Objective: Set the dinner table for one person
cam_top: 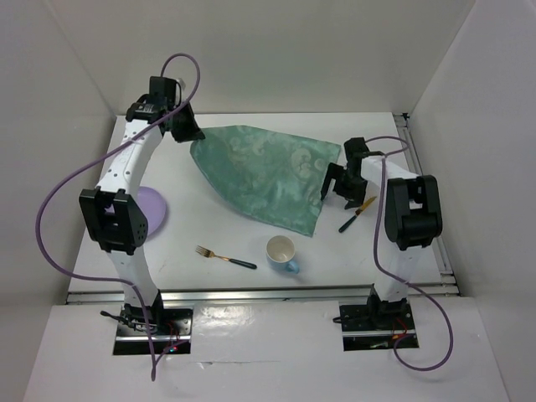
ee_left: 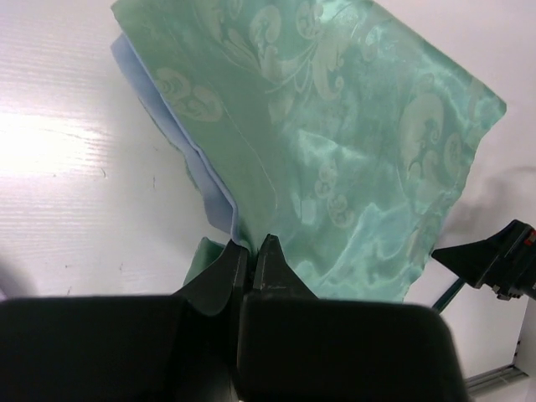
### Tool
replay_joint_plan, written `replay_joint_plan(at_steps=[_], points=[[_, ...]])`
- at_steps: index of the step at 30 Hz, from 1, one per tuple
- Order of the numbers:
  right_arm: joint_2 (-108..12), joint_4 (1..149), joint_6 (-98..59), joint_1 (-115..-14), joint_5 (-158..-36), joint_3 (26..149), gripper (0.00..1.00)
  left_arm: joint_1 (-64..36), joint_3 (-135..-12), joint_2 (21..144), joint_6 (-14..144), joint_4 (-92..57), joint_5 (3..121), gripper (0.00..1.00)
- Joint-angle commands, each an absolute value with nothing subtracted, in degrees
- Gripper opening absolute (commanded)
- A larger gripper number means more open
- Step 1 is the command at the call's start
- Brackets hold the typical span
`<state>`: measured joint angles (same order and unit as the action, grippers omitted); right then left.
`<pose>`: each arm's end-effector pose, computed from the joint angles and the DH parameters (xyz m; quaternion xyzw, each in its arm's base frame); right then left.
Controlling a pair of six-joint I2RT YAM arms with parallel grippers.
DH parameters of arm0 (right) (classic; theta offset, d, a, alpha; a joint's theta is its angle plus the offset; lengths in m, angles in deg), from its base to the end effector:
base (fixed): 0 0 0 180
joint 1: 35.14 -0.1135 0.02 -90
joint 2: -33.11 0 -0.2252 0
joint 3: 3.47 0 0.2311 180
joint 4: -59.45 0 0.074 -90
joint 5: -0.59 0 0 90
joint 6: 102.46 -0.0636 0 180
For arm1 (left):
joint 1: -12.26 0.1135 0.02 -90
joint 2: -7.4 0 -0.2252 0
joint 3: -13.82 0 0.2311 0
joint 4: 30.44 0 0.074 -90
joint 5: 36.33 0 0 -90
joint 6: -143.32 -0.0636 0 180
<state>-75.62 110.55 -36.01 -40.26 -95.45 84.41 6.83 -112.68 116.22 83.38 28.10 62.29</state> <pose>0.3488 0.0380 0.1140 0.1498 0.9748 0.0892 0.1389 0.4136 -0.0489 0.3073 -0.1629 0.8927 -0.1915 0.3741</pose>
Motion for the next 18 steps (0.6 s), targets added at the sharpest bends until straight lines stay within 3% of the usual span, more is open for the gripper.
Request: replay_joint_plan(at_steps=[1, 9, 13, 14, 15, 18], points=[[-78.4, 107.3, -37.2, -42.5, -97.8, 85.2, 0.96, 7.0, -113.5, 116.7, 82.5, 29.3, 62.1, 0.0], [-82.5, 106.2, -39.4, -52.0, -97.4, 85.2, 0.84, 7.0, -114.0, 115.6, 82.5, 30.5, 60.4, 0.0], [-84.7, 108.1, -41.9, -53.9, -91.5, 88.6, 0.41, 7.0, -114.0, 114.4, 82.0, 30.5, 59.4, 0.0], [-84.8, 108.9, -42.6, -53.9, -90.4, 90.0, 0.1, 7.0, -114.0, 113.8, 82.0, 30.5, 58.9, 0.0], [-84.8, 110.9, -42.6, -53.9, -88.4, 93.3, 0.0, 7.0, -114.0, 113.8, 81.5, 31.1, 58.9, 0.0], [-83.0, 114.7, -41.0, -53.4, -86.5, 100.1, 0.0, 7.6, -115.3, 113.3, 81.4, 31.7, 58.1, 0.0]])
